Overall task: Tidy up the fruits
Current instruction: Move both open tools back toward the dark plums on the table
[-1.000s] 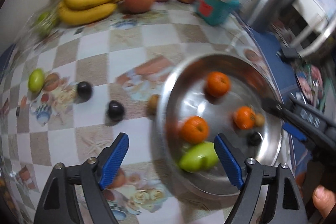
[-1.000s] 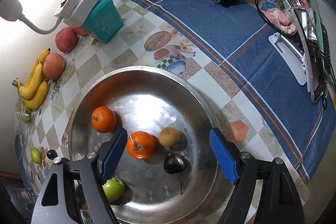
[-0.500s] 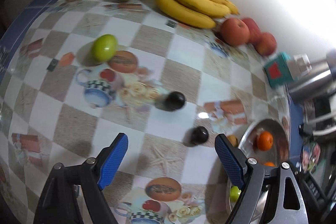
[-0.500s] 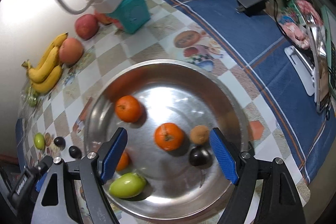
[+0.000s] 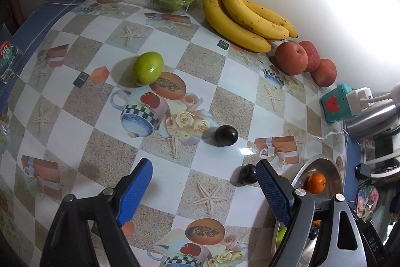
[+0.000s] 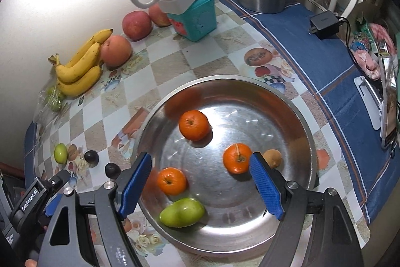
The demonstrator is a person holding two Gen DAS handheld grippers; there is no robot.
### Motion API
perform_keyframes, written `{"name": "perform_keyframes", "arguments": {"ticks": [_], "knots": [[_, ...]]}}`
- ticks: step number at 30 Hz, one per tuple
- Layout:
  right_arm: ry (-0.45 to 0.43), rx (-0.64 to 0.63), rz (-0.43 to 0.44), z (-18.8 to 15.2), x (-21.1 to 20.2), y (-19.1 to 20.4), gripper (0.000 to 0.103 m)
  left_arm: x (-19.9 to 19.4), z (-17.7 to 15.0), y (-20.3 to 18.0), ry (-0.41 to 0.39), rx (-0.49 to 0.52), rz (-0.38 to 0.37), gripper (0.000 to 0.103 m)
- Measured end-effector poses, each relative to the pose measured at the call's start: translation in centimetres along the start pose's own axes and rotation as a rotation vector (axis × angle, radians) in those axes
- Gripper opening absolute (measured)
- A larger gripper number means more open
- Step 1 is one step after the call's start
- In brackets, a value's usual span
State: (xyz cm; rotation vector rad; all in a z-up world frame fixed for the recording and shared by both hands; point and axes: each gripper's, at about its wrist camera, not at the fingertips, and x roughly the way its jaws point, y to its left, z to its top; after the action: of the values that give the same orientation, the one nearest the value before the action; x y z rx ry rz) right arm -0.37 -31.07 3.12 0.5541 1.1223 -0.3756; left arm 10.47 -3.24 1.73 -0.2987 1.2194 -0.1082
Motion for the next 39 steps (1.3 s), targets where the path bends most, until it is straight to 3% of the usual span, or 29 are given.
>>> {"name": "perform_keyframes", "arguments": {"ticks": [3,9,12,27,30,39], "knots": [[0.009,-0.005,0.000,-0.1,0.3,0.3,0.081,0.1,0.0,0.1,0.000,-0.001,0.017,0.103],[0.027,-0.012,-0.013,-0.3,0.8,0.5,0.082,0.5,-0.1,0.2,0.003,0.002,0.071,0.103],[0.033,-0.020,-0.015,-0.4,1.1,0.6,0.092,0.7,-0.1,0.2,0.002,0.008,0.087,0.103],[0.025,-0.050,-0.007,-0.5,1.0,1.6,0.092,0.4,0.0,0.2,-0.028,0.034,0.153,0.103],[0.021,-0.056,-0.003,-0.5,1.0,1.8,0.102,0.4,0.1,0.1,-0.037,0.046,0.172,0.103],[0.021,-0.071,0.011,-0.6,1.4,2.7,0.103,0.3,0.2,-0.4,-0.081,0.085,0.226,0.103]]}}
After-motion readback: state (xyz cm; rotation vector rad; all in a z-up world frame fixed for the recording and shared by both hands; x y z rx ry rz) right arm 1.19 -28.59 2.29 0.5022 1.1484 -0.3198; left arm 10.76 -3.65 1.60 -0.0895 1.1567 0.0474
